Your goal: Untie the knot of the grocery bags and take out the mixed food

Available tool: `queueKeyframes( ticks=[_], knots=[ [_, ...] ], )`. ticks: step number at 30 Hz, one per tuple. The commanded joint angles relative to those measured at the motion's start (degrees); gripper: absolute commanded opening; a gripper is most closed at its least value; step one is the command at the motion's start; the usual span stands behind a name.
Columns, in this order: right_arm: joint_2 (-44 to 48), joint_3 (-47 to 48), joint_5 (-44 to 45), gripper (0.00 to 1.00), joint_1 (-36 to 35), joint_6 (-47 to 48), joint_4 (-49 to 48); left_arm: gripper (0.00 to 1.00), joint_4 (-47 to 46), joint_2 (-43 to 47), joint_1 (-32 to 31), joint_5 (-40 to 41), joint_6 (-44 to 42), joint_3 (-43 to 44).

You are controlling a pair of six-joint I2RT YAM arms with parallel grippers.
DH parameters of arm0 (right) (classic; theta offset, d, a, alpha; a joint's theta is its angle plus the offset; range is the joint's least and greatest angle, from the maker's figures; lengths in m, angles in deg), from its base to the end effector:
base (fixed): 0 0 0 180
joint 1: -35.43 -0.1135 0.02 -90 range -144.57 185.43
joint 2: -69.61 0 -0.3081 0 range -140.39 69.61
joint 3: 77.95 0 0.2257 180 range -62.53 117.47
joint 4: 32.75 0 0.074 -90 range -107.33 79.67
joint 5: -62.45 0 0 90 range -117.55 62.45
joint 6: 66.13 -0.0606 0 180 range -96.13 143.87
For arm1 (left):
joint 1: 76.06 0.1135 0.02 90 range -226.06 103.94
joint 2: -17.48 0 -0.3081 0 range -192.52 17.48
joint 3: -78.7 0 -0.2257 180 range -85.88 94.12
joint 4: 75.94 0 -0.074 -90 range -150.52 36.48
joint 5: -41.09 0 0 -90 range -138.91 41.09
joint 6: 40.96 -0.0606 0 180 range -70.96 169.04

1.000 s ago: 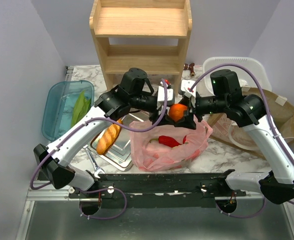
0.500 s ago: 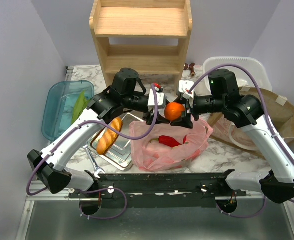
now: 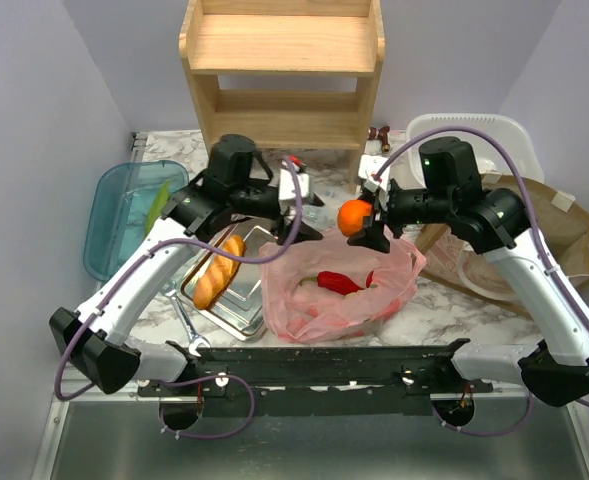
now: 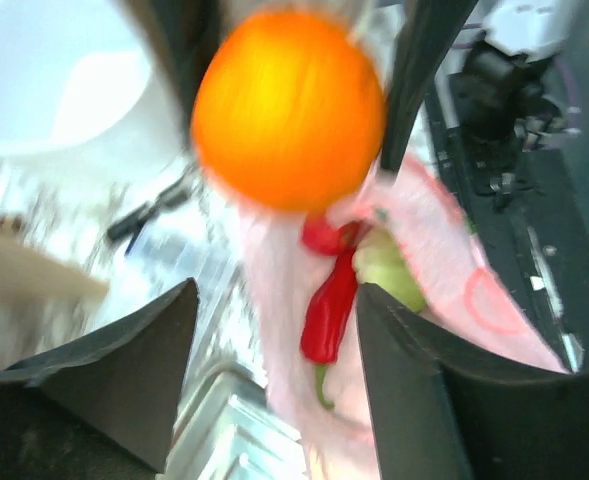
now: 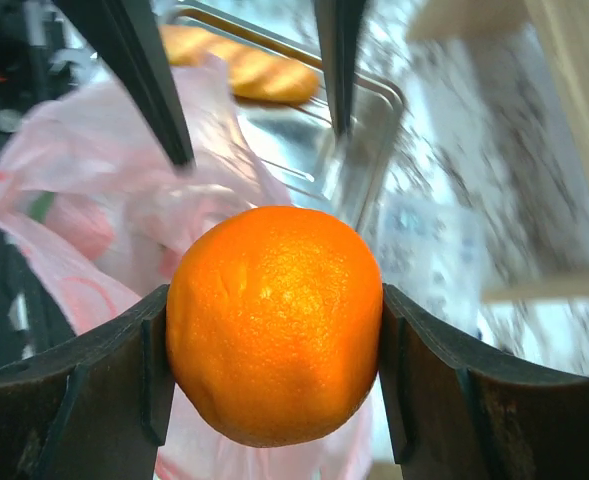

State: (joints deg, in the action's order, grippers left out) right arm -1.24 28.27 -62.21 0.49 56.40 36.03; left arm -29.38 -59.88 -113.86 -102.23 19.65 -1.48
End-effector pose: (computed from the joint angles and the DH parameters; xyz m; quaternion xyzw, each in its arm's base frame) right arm 0.1494 0.1464 0.4670 -0.5842 0.6206 0.2717 0.4469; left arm 0.1770 -0.1988 0.4554 0.6182 0.4896 -0.4111 0.4572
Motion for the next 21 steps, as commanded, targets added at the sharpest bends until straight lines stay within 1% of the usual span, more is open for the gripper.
queueKeyframes(
  ticks=[1,4,6,9,11,12,14,15,18,21],
  knots=[
    [3.6,-0.9,13.7,0.35,1.7,-4.1,1.2,0.69,-1.4,6.8,8.9,3.1,9.1,-6.7],
    [3.8,-1.4,16.6,0.33,1.7,-6.1,-0.5,0.71,-4.9,10.2,9.6,8.3,10.9,-10.8],
    [3.7,-1.4,19.0,0.32,1.8,-6.7,-2.3,0.73,-6.1,11.7,9.8,9.5,11.3,-12.9],
    [1.5,-0.1,26.0,0.31,3.6,-7.5,-7.0,0.74,-5.2,12.0,9.7,10.1,11.3,-13.6],
    [-2.6,3.6,26.4,0.32,8.5,-8.5,-7.7,0.75,-4.5,11.6,9.7,9.8,11.3,-13.4],
    [-4.9,5.9,25.6,0.32,12.3,-9.4,-7.2,0.75,-4.1,11.5,9.6,9.7,11.0,-13.1],
    [-10.2,12.1,23.2,0.33,19.4,-11.2,-5.8,0.76,-2.4,11.0,9.0,10.2,8.9,-12.2],
    [-13.2,14.4,23.8,0.34,22.0,-11.4,-5.0,0.76,-0.9,10.8,8.4,10.6,7.1,-11.7],
    [-19.9,19.7,27.3,0.35,26.3,-9.5,-5.1,0.76,2.7,10.3,6.5,11.4,1.5,-10.6],
    [-26.0,24.2,31.3,0.36,28.7,-9.2,-6.6,0.76,7.8,9.3,3.1,11.9,-5.1,-9.6]
  ],
)
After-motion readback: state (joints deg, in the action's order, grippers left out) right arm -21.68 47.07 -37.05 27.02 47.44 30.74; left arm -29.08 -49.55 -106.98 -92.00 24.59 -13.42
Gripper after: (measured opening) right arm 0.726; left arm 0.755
